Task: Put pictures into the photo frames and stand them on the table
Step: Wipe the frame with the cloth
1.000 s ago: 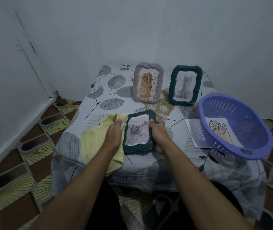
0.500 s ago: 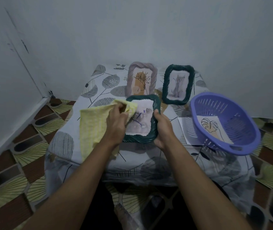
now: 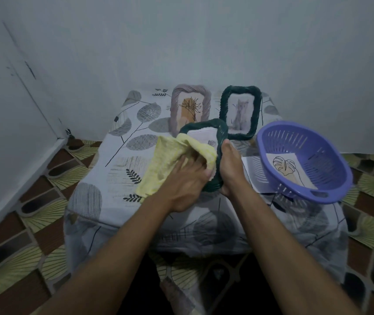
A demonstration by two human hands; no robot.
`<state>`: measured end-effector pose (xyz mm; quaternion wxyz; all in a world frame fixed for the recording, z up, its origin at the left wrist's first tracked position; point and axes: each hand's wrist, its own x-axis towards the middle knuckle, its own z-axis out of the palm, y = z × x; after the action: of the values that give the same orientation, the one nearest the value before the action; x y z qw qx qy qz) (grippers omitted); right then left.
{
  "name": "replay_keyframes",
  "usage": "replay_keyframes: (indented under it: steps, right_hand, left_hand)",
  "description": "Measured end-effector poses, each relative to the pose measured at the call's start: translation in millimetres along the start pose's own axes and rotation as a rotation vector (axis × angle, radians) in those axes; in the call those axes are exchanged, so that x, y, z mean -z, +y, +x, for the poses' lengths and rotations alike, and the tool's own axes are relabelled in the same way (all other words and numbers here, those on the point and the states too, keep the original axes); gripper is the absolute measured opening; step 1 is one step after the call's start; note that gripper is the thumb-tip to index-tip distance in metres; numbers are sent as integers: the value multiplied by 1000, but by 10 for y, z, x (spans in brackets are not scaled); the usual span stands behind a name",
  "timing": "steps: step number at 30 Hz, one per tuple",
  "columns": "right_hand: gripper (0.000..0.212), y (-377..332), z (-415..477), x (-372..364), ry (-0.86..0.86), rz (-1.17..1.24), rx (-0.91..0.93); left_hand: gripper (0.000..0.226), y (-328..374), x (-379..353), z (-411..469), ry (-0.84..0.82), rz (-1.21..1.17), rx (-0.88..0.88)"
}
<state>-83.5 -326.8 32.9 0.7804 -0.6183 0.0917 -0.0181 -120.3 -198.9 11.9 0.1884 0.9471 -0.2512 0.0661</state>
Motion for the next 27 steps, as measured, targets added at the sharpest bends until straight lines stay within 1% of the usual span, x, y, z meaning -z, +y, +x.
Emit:
replay_keyframes:
  steps: [2,3,5,6,8,9,11,12,13,14,15,17,19,21,23,25,27]
  right_hand:
    - [39,42,-56,-5,-58,22,-42]
    - [39,62,-93,-22,-86,36,-52]
    - [38,47,-174,-66,-128,25,-40]
    - [38,30,-190,-85,-134,17,-20]
    - [38,-23,-175,-80,-115,-18,31]
    - [38,-46,-144,-60,-81,-37,48]
    - [39,-94,-103,22,-31,-60,54]
    - [40,-101,-87,74,-15,-59,53]
    - [40,-109,-85,123,-7,-55,53]
    - [41,-114,-88,163,-5,-38,52]
    - [42,-123,-91,191,-9,-10,50]
    - [42,-137,-117,214,-35,55,31]
    - [40,-136,-163,181,-81,72,6]
    - [39,-127,-211,134,-124,69,-13]
    - [39,-129,-239,92,-148,65,-11]
    - [39,-148,-240,75,-139,49,8]
    - [39,-177,-218,81,-119,4,42]
  left_hand:
    - [71,-154,57,87,47,222,87]
    - [74,-204,99,144,55,270,168]
    - [83,-199,176,244,56,254,287]
    - [85,-137,205,264,59,248,290]
    - [80,63,218,228,88,199,192]
    - [74,167,178,169,103,116,110]
    - [65,335,96,2,64,-84,-37]
    - [63,358,68,-81,24,-119,-90]
    - [62,321,39,-146,-15,-98,-125]
    - [59,245,25,-189,-30,-24,-143]
    - [55,145,24,-198,-11,70,-140]
    - [53,-11,92,-159,61,211,-56]
    - [55,-114,198,-50,120,270,94]
    - [55,-159,290,80,124,274,257]
    - [60,-142,345,174,119,237,361]
    - [67,-75,328,205,120,208,378]
    - [69,30,221,176,88,198,306]
